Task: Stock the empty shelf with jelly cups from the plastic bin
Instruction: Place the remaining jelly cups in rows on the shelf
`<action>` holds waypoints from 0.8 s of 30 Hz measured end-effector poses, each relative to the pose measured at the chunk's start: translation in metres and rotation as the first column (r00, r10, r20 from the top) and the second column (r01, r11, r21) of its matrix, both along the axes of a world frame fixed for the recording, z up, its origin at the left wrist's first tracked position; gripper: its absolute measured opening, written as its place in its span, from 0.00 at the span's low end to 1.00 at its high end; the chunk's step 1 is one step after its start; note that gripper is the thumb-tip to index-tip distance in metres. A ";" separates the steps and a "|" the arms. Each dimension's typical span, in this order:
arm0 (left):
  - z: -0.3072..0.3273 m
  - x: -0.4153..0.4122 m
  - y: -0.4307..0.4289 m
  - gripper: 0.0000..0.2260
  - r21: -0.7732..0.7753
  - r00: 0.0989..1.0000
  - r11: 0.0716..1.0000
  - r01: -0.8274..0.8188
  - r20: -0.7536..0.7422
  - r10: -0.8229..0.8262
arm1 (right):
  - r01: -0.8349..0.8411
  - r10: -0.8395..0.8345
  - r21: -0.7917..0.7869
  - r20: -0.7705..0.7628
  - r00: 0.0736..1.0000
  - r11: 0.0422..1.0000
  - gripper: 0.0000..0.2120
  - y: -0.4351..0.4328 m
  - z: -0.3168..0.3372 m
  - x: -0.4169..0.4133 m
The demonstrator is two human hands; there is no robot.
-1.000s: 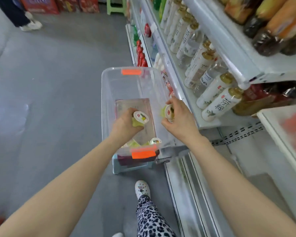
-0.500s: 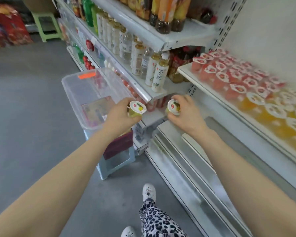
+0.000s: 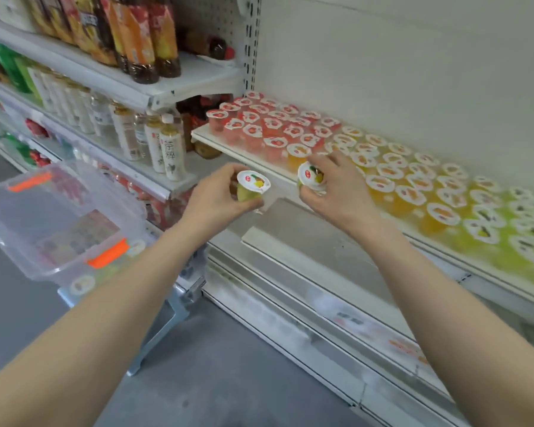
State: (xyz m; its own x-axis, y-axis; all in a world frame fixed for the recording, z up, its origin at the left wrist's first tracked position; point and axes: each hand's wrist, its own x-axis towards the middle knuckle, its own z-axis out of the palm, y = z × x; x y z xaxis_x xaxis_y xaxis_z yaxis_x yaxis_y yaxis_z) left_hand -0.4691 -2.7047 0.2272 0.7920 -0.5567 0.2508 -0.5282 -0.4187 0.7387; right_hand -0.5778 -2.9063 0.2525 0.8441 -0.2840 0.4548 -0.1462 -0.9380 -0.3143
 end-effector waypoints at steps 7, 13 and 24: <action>0.030 -0.072 -0.099 0.26 -0.066 0.994 0.992 0.106 0.048 -0.103 | 0.098 -0.097 -0.028 0.059 0.994 0.995 0.25 -0.077 0.033 -0.091; 0.045 -0.144 -0.192 0.26 -0.105 0.980 0.975 0.196 0.061 -0.191 | 0.210 -0.205 -0.032 0.116 0.972 0.977 0.26 -0.152 0.047 -0.185; 0.052 -0.304 -0.341 0.24 -0.173 0.922 0.905 0.388 0.059 -0.384 | 0.482 -0.470 -0.025 0.178 0.864 0.876 0.23 -0.286 0.062 -0.390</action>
State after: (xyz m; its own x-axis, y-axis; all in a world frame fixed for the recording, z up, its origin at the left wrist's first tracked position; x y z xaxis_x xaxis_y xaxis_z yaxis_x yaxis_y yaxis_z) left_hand -0.7732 -3.0459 0.2794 0.5171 -0.7621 0.3896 -0.6394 -0.0415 0.7677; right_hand -0.9681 -3.1923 0.3148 0.5273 -0.5972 0.6044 -0.5330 -0.7864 -0.3122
